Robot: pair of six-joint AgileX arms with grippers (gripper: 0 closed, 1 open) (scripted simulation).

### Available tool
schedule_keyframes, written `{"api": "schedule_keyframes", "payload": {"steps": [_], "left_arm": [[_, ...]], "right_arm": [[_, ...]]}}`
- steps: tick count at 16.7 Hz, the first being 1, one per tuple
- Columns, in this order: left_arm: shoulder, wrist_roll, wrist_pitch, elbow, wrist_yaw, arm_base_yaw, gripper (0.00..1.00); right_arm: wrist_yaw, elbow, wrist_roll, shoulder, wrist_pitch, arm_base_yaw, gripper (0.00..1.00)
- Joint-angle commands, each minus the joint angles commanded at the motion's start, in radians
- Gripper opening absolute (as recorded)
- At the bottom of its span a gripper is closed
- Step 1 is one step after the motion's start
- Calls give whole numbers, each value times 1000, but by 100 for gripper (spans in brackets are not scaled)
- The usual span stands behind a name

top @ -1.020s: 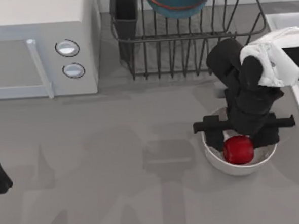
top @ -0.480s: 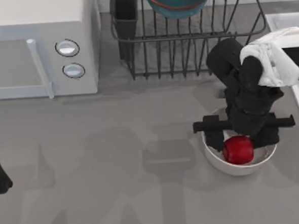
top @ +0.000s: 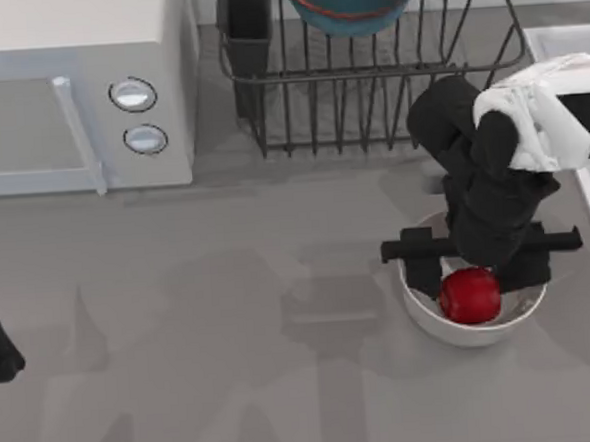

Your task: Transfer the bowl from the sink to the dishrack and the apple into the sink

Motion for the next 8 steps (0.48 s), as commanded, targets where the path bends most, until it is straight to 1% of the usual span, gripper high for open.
{"api": "schedule_keyframes", "payload": {"steps": [7, 8], "left_arm": [[0, 0, 0, 0, 0, 0, 100], [0, 0, 0, 0, 0, 0, 100]], "right_arm": [[0, 0, 0, 0, 0, 0, 0], [0, 27, 6, -73, -48, 5, 0]]}}
